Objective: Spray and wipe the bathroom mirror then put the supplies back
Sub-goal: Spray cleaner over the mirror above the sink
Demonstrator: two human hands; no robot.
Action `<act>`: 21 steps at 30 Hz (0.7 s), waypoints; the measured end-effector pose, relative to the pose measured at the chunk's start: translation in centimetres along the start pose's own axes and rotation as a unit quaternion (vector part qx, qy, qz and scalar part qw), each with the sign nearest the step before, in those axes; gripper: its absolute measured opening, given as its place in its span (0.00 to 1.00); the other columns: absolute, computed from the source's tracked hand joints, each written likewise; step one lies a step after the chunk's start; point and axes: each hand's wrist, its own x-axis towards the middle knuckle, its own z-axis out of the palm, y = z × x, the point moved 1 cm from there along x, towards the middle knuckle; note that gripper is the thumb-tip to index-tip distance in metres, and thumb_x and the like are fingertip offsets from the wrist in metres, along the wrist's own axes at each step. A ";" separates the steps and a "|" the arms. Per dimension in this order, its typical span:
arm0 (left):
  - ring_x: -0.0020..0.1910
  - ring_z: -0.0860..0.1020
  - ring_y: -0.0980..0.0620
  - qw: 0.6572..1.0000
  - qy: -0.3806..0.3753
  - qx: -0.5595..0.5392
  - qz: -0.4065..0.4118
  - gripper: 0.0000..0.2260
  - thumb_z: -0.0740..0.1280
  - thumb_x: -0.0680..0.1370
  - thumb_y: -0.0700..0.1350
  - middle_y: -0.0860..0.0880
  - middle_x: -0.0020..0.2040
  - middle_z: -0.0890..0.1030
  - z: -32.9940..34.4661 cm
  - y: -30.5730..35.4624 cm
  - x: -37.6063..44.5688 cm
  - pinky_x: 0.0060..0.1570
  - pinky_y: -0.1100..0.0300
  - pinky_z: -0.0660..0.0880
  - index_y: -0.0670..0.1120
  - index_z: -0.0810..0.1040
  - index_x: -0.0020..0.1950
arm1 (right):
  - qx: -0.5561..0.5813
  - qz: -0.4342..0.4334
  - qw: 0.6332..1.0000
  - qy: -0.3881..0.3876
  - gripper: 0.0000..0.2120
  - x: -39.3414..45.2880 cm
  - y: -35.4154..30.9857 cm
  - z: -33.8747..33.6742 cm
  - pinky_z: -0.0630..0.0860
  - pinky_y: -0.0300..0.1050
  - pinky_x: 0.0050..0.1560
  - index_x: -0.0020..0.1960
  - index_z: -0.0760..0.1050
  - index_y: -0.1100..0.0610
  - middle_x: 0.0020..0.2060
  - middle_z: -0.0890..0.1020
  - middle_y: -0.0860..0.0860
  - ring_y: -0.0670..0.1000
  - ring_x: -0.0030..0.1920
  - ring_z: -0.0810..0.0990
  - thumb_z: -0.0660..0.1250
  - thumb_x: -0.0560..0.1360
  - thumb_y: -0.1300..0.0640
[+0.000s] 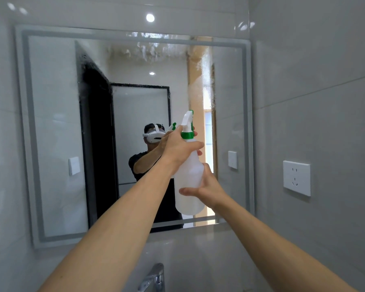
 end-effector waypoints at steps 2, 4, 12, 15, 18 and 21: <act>0.31 0.81 0.49 1.000 0.006 0.006 0.005 0.20 0.75 0.71 0.33 0.44 0.56 0.79 0.1 -0.1 0.1 0.45 0.44 0.82 0.41 0.74 0.60 | -0.006 0.002 1.000 -0.005 0.37 0.0 0.0 -0.1 0.76 0.43 0.49 0.67 0.59 0.48 0.56 0.73 0.48 0.48 0.56 0.75 0.79 0.68 0.56; 0.31 0.81 0.50 1.000 0.011 0.007 0.005 0.20 0.74 0.71 0.33 0.44 0.54 0.78 0.2 -0.2 0.1 0.44 0.45 0.82 0.41 0.74 0.60 | -0.011 0.003 1.000 -0.008 0.37 0.0 0.1 -0.2 0.77 0.44 0.51 0.67 0.58 0.49 0.57 0.73 0.48 0.49 0.56 0.75 0.79 0.68 0.56; 0.31 0.81 0.46 0.999 0.031 0.010 0.009 0.14 0.73 0.69 0.33 0.44 0.42 0.77 -0.1 -0.8 0.2 0.42 0.44 0.82 0.43 0.75 0.51 | -0.017 0.002 1.000 -0.020 0.38 0.1 0.3 -0.3 0.77 0.43 0.48 0.68 0.59 0.49 0.57 0.73 0.50 0.50 0.57 0.75 0.79 0.68 0.56; 0.32 0.82 0.44 0.999 0.040 0.008 0.002 0.14 0.73 0.66 0.35 0.45 0.38 0.77 -0.4 -1.0 0.2 0.41 0.42 0.82 0.44 0.75 0.47 | -0.019 -0.001 0.999 -0.028 0.39 0.2 0.3 -0.2 0.77 0.43 0.48 0.69 0.59 0.49 0.57 0.73 0.50 0.51 0.57 0.76 0.79 0.66 0.55; 0.35 0.82 0.42 0.999 0.043 -0.007 0.006 0.14 0.74 0.66 0.33 0.44 0.42 0.79 -0.9 -1.1 0.0 0.36 0.51 0.81 0.44 0.76 0.47 | -0.019 0.004 0.999 -0.030 0.38 0.4 0.4 0.2 0.76 0.42 0.47 0.69 0.59 0.49 0.56 0.74 0.48 0.50 0.56 0.76 0.78 0.68 0.57; 0.35 0.84 0.43 0.999 0.040 -0.017 -0.002 0.17 0.75 0.69 0.32 0.43 0.53 0.81 -1.8 -1.1 -0.3 0.40 0.50 0.82 0.44 0.77 0.54 | -0.017 -0.003 0.999 -0.035 0.40 0.7 0.3 0.9 0.75 0.39 0.45 0.71 0.57 0.48 0.55 0.73 0.45 0.48 0.55 0.76 0.78 0.69 0.59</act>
